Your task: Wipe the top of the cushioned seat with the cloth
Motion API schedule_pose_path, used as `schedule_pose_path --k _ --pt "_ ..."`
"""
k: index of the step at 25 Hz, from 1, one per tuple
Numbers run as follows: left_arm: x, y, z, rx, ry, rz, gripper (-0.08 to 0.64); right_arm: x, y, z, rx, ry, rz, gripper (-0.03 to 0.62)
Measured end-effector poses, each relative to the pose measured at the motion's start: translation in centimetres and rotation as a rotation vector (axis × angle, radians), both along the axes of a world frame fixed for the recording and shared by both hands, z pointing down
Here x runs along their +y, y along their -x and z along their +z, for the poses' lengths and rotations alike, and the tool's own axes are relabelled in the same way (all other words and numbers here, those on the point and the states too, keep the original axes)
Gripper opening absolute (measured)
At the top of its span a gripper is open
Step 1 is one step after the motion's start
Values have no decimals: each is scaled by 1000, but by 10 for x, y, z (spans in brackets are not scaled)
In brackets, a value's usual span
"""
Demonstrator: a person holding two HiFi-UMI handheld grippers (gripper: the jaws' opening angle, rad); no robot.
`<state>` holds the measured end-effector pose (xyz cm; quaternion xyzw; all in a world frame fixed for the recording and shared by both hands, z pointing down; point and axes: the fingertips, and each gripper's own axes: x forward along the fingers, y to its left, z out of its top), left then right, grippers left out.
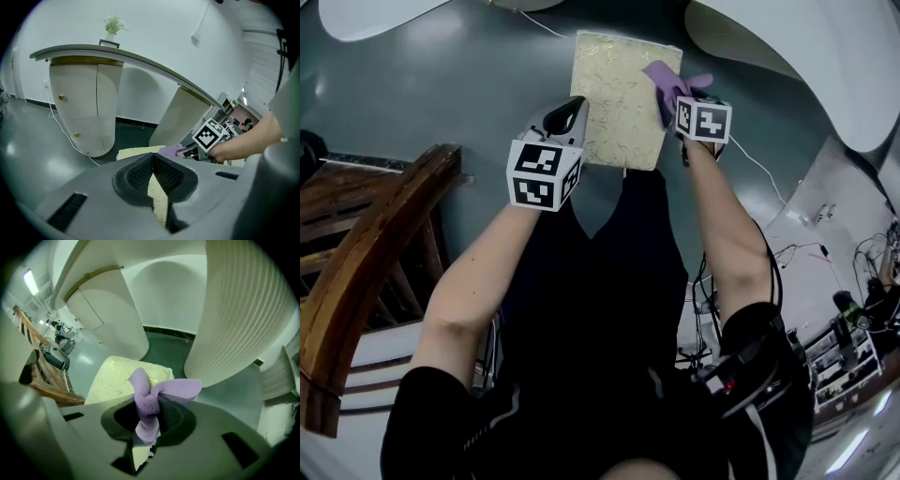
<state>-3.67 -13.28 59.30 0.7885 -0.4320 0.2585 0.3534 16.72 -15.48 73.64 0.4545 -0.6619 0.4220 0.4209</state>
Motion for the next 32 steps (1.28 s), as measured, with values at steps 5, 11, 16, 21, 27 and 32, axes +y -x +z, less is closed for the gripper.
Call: schedule_pose_path --k 5,11,16,21,27,32 --pt "-12 24 -12 24 -18 10 3 -27 89 -32 -111 -75 -110 78" --pt "-19 71 -9 -16 -44 -22 3 -47 190 -15 -230 -85 -201 78" --pt "4 99 7 -6 7 -111 3 -36 223 24 -248 -4 -211 78" --pt "19 93 21 32 55 -178 3 -39 221 36 -230 3 -261 74" --pt "13 57 16 20 41 -138 3 -37 201 31 -313 26 -196 72" --pt "1 26 12 25 27 -102 3 -39 168 31 -285 9 -212 72"
